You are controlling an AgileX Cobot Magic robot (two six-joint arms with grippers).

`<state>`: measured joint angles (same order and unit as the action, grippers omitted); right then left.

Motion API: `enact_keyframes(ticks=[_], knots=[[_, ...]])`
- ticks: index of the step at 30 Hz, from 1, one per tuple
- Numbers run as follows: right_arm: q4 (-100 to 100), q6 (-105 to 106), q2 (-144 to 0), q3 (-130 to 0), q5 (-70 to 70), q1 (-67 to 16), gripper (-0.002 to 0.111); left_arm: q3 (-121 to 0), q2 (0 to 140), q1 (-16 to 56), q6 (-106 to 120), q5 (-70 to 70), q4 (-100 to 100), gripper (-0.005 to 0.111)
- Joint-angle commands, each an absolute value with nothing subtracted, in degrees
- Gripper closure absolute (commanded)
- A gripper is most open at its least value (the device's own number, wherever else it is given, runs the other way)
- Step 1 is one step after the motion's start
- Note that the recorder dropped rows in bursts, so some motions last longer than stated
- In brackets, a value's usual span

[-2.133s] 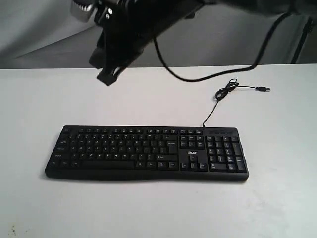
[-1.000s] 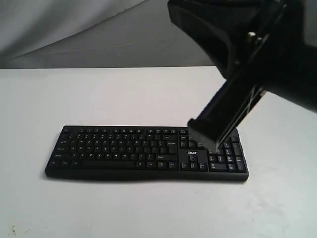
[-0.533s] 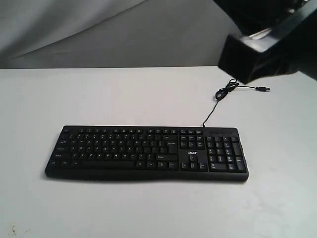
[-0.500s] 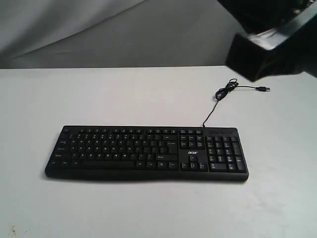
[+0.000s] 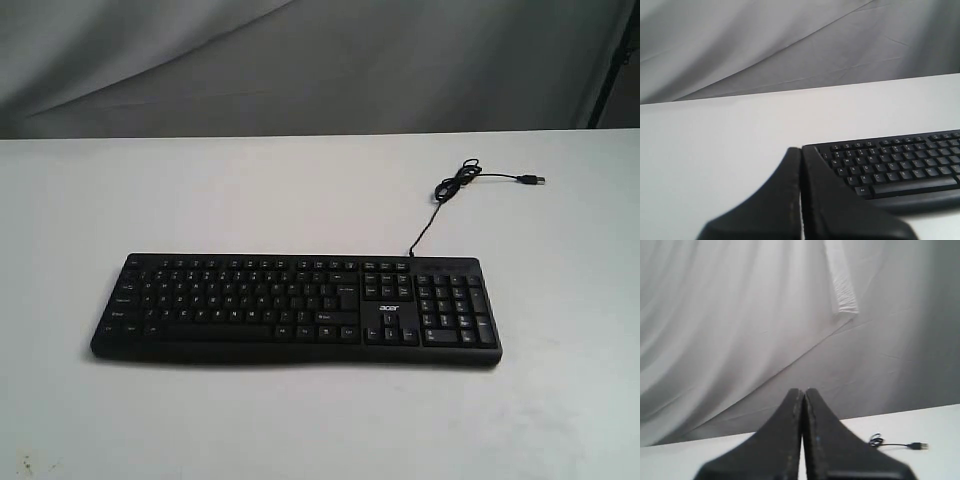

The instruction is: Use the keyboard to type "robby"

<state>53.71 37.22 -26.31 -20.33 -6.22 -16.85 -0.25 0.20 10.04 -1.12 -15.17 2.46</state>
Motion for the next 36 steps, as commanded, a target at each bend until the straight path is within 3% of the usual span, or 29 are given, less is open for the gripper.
enact_keyframes(ticks=[1,8,19,36], knots=[[55.6,37.2,-19.1,-14.1,-5.5,-10.4,0.108,0.0,0.0,10.4,-1.3,-14.8,2.7,0.107],[50.6,25.8,-8.2,-9.8,-4.0,-6.6,0.108,0.0,0.0,10.4,-1.3,-14.8,2.7,0.107],[10.4,5.7,0.0,-8.4,11.1,-3.2,0.108,0.0,0.0,10.4,-1.3,-14.8,2.7,0.107],[5.4,0.5,0.0,-7.9,20.8,-3.2,0.108,0.0,0.0,10.4,-1.3,-14.8,2.7,0.107]])
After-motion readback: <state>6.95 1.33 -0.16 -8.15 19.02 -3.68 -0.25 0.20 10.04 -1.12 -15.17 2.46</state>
